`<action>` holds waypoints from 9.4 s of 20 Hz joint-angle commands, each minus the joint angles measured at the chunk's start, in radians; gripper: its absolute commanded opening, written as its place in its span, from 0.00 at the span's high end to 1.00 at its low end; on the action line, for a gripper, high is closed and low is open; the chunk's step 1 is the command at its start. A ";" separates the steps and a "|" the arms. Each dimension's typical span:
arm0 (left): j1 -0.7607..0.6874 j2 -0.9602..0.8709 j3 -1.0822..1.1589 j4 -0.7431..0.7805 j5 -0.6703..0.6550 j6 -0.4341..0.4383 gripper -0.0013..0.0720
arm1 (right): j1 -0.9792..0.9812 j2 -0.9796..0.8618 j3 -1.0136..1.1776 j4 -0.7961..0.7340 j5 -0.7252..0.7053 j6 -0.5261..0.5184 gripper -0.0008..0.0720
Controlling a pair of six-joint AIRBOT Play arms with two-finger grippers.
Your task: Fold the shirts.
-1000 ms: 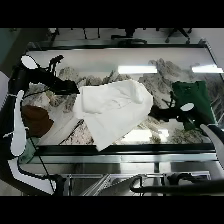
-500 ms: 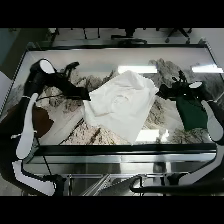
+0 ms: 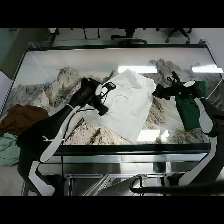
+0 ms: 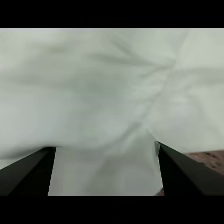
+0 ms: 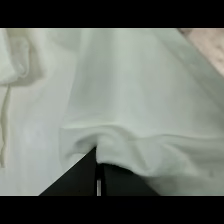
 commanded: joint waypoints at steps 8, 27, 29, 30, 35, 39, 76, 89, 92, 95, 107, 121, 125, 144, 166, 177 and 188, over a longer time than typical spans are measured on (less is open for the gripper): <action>-0.056 -0.136 0.171 0.154 -0.014 -0.028 0.96 | 0.001 -0.006 0.004 -0.012 0.016 -0.015 0.96; 0.819 0.098 -0.048 -0.663 -0.198 0.101 0.96 | -0.072 -0.018 0.130 0.035 -0.037 -0.108 0.96; 0.848 0.097 -0.094 -0.652 -0.206 0.137 0.96 | -0.071 -0.058 0.205 0.040 -0.042 -0.105 0.96; 0.864 0.098 -0.112 -0.640 -0.205 0.137 0.96 | -0.072 -0.084 0.251 0.039 -0.031 -0.085 0.96; 0.906 0.097 -0.205 -0.623 -0.192 0.166 0.96 | -0.066 -0.164 0.364 0.032 0.060 -0.036 0.96; 0.900 0.097 -0.241 -0.606 -0.152 0.178 0.96 | -0.101 -0.108 0.364 -0.011 0.230 -0.027 0.47; 0.848 0.334 -0.447 -0.870 -0.039 0.138 0.96 | 0.101 0.616 -0.696 0.142 0.161 -0.140 0.96; 1.162 1.012 0.256 -1.157 0.094 -0.134 0.96 | -0.261 0.892 0.529 0.144 0.347 0.076 0.97; 1.287 1.104 0.277 -1.085 0.092 -0.186 0.96 | -0.261 0.902 0.540 0.150 0.374 0.086 0.97; 1.304 1.138 0.177 -1.088 0.091 -0.188 0.96 | -0.261 0.880 0.506 0.183 0.405 0.085 0.97; 0.628 0.454 -0.198 -0.806 0.408 0.119 0.96 | -0.057 0.378 0.142 0.080 0.258 -0.123 0.96; 0.633 -0.105 0.400 -0.795 0.167 0.085 0.02 | -0.046 0.099 0.169 0.037 0.090 -0.143 0.49; 0.734 0.047 0.249 -0.789 -0.014 0.047 0.02 | -0.179 0.218 0.159 -0.121 0.411 -0.078 0.49; 0.908 0.155 -0.589 -0.794 0.112 0.182 0.02 | -0.366 0.513 -0.420 -0.162 0.387 -0.172 0.49; 0.900 0.140 -0.442 -0.797 -0.076 0.163 0.96 | -0.150 0.416 -0.678 -0.095 0.170 -0.226 0.56; 0.921 0.614 -0.178 -1.070 -0.187 0.161 0.96 | -0.193 0.782 -0.185 0.228 0.380 -0.198 0.96; 1.061 1.028 0.335 -0.991 -0.058 0.100 0.96 | -0.254 1.016 0.382 0.063 0.242 -0.076 0.96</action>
